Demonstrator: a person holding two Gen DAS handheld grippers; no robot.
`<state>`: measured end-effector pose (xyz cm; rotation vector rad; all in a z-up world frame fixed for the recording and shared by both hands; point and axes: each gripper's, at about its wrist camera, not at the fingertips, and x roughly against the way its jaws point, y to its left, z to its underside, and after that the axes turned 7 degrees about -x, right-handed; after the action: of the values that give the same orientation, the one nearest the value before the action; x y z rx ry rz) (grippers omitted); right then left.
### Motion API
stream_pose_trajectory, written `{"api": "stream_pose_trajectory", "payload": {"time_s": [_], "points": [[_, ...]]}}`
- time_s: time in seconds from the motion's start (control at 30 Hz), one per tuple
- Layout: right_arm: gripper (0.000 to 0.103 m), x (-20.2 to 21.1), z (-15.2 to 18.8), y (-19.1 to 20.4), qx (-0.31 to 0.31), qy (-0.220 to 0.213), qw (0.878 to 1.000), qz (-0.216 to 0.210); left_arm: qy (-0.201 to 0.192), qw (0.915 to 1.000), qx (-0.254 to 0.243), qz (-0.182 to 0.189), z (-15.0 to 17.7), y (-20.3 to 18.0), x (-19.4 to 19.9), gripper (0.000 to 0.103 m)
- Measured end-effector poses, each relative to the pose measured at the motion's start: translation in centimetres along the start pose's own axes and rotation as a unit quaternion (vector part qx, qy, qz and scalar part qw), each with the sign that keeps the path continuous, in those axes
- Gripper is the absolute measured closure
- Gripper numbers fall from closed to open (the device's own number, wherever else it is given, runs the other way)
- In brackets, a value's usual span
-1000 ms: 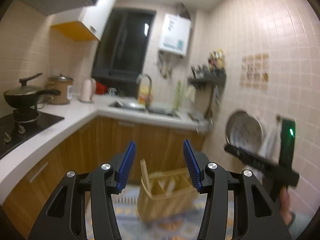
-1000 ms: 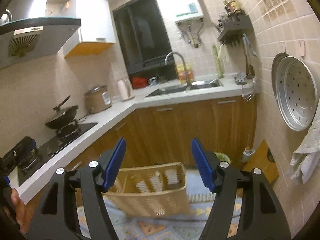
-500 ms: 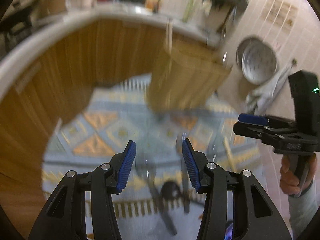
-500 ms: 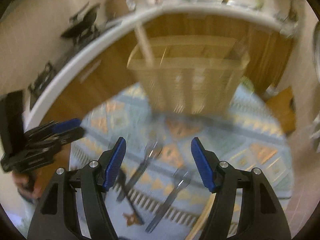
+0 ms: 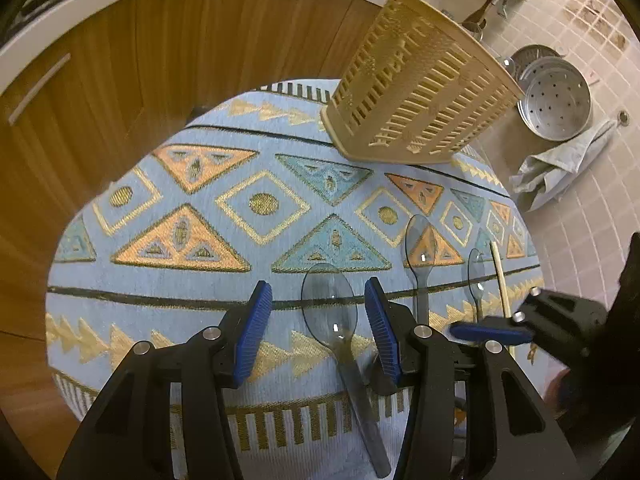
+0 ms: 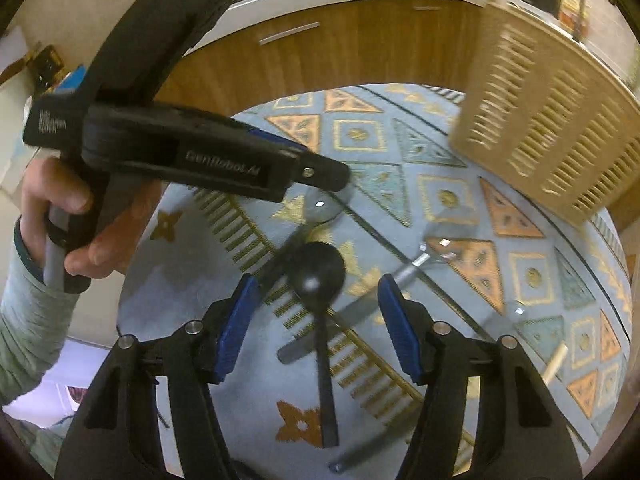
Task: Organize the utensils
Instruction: 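Grasp a clear spoon with the left gripper while the right gripper grasps the black spoon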
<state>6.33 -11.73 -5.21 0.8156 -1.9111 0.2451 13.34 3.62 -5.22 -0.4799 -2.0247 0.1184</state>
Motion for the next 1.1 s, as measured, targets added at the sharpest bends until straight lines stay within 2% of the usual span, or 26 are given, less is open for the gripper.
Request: {"api": "stream_pose_trajectory", "payload": {"time_s": [0.1,0.2,0.3,0.33,0.37,0.5,0.6,0.7,0.83,0.97,1.03,1.1], "points": [[0.044,-1.1,-0.3,0.2,0.011,0.005,1.000,-0.002,0.005,1.0000,0.001,0.007,0.0,-0.2,-0.3,0.057],[0.044,-2.3,-0.2,0.6,0.034,0.017,0.999,0.016,0.010,0.9999,-0.002,0.006,-0.1,-0.4,-0.8,0.057],[0.052,-2.8,0.1,0.7,0.037,0.014,0.999,0.019,0.013,0.9999,-0.005,0.004,-0.3,-0.7,-1.2,0.057],[0.067,-2.9,0.1,0.6,0.033,0.015,0.999,0.024,0.013,0.9999,-0.006,0.004,-0.3,-0.8,-1.3,0.057],[0.069,-2.7,0.1,0.6,0.033,0.014,0.999,0.029,0.012,0.9999,-0.007,0.004,-0.3,-0.9,-1.3,0.057],[0.069,-2.0,0.3,0.4,0.034,0.003,0.999,0.022,0.012,0.9999,-0.010,-0.002,-0.3,-1.2,-1.4,0.057],[0.069,0.2,1.0,-0.4,0.022,-0.018,0.999,0.016,0.012,0.9997,-0.016,-0.011,-0.3,-1.4,-1.5,0.057],[0.069,2.2,1.4,-1.8,-0.005,-0.039,0.999,0.028,0.010,0.9994,-0.025,-0.022,-0.2,-1.8,-1.7,0.055],[0.069,4.5,1.4,-5.8,-0.064,-0.061,0.995,0.044,0.009,0.9976,-0.048,-0.050,-0.1,-2.7,-2.0,0.052],[0.069,6.3,1.0,-10.5,-0.144,-0.075,0.985,0.059,0.012,0.9918,-0.082,-0.097,0.2,-4.4,-2.5,0.050],[0.069,6.5,0.8,-12.7,-0.170,-0.067,0.979,0.095,0.012,0.9878,-0.098,-0.120,0.4,-5.1,-2.9,0.050],[0.069,5.9,0.6,-15.3,-0.201,-0.040,0.972,0.112,0.014,0.9837,-0.114,-0.139,0.5,-5.6,-3.3,0.050]]}}
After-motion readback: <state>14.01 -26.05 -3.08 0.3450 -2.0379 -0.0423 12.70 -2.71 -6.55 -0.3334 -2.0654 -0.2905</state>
